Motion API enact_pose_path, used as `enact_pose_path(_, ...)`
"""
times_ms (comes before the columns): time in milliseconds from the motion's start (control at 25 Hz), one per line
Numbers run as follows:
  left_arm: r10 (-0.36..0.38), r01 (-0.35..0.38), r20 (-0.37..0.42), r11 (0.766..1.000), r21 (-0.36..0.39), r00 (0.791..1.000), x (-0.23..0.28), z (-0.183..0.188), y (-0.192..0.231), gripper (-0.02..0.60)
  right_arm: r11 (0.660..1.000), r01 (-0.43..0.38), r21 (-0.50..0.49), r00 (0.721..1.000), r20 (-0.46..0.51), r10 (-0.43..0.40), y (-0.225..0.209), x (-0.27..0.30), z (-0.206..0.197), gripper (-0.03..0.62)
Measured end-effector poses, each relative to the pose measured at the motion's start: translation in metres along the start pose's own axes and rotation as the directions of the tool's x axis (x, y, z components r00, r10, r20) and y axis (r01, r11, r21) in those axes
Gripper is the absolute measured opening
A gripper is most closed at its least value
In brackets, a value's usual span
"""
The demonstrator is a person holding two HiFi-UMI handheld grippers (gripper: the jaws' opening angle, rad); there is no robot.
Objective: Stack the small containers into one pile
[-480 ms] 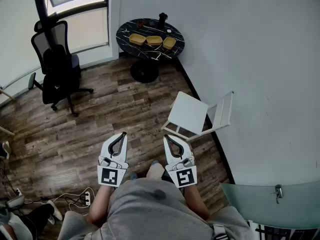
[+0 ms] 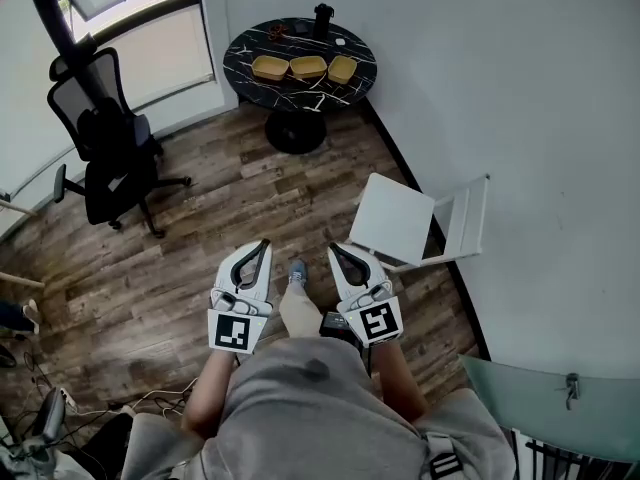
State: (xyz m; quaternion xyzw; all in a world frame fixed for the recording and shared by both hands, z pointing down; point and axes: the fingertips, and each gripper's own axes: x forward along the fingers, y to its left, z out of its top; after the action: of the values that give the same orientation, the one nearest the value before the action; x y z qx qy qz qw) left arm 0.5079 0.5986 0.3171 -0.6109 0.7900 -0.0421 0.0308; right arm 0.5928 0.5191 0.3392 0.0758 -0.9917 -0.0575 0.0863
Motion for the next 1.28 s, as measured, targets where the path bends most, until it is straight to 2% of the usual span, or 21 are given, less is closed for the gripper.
enact_pose_path(120,-0.003,0.004,-0.011,1.000,0.023,1.000,0.049,0.000,0.033,0.000,1.000,0.000,-0.014,1.000,0.002,0.000,-0.039,0.050,0.000,0.014)
enact_pose_path(200,-0.009,0.011,-0.044,0.999,0.038,0.999,0.085,-0.006,0.050,0.000,1.000,0.007,0.014,1.000,0.000,-0.007,-0.071,0.076,-0.002,0.012)
enact_pose_path(400,-0.042,0.044,-0.070,0.999,0.026,0.997,0.182,-0.015,0.077,0.000,0.998,0.021,0.065,0.999,-0.037,-0.019,-0.146,0.137,-0.021,0.012)
enact_pose_path(560,-0.086,0.087,-0.098,0.996,0.011,0.991,0.226,-0.032,0.101,0.000,0.997,0.013,0.080,0.998,-0.062,-0.008,-0.184,0.199,-0.034,0.012)
enact_pose_path(760,-0.130,0.126,-0.157,0.991,-0.031,0.979,0.265,-0.060,0.139,0.000,0.995,0.038,0.091,0.990,-0.137,-0.025,-0.210,0.246,-0.048,0.012)
enact_pose_path(960,-0.188,0.184,-0.153,0.982,-0.040,0.970,0.325,-0.079,0.183,0.000,0.992,0.092,0.086,0.984,-0.162,-0.078,-0.240,0.301,-0.048,0.012)
enact_pose_path(1280,-0.317,0.317,-0.071,0.948,-0.014,0.946,0.426,-0.067,0.275,0.000,0.979,0.198,0.035,0.952,-0.245,-0.184,-0.281,0.401,-0.043,0.012)
